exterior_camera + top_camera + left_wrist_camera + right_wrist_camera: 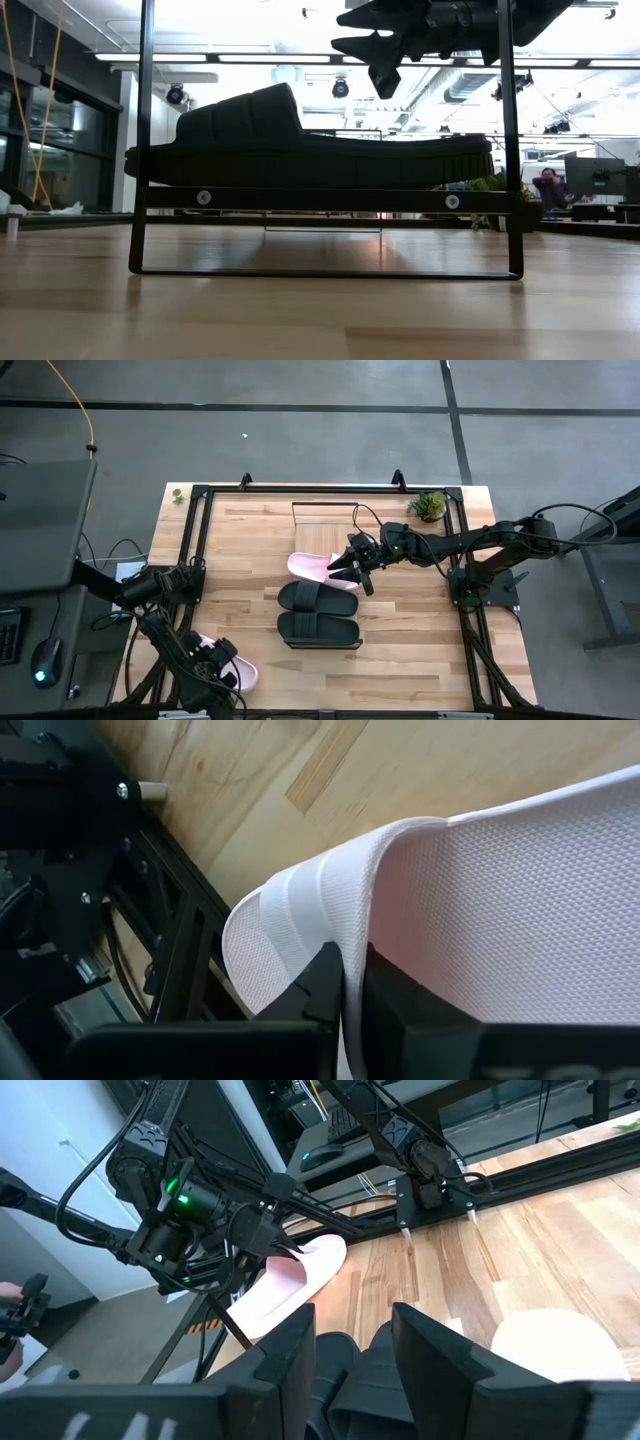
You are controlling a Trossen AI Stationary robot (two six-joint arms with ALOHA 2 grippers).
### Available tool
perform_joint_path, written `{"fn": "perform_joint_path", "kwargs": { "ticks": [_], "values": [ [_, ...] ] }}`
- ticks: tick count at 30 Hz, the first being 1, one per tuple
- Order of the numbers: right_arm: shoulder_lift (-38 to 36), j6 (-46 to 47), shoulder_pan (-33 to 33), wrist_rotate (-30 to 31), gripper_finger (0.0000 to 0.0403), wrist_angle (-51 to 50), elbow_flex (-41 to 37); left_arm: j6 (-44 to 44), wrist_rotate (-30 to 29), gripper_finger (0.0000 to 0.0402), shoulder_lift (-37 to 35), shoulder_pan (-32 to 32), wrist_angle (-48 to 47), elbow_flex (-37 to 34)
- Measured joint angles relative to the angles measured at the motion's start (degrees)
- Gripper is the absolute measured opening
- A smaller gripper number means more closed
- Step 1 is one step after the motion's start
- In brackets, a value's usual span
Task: Pick and place slides into the shelf
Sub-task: Put the pink slipper on the shelf
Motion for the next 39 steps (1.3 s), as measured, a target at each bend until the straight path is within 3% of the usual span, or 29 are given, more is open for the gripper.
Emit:
{"fn": "perform_joint_path", "kwargs": {
  "ticks": [11,21,39],
  "values": [
    [0.0,-0.1,-0.01,0.0,0.0126,0.0,0.0,3.52,-0.71,0.001,-0.11,0.0,-5.11,1.97],
    [0.02,0.39,0.0,0.0,0.0126,0.02,0.0,8.49,-9.04,0.0005,-1.51,0.85,-4.9,4.77],
    [0.02,0.14,0.01,-1.16,0.0126,-2.34,0.0,26.01,-12.34,0.0005,-2.37,6.98,-4.92,5.27]
  ]
}}
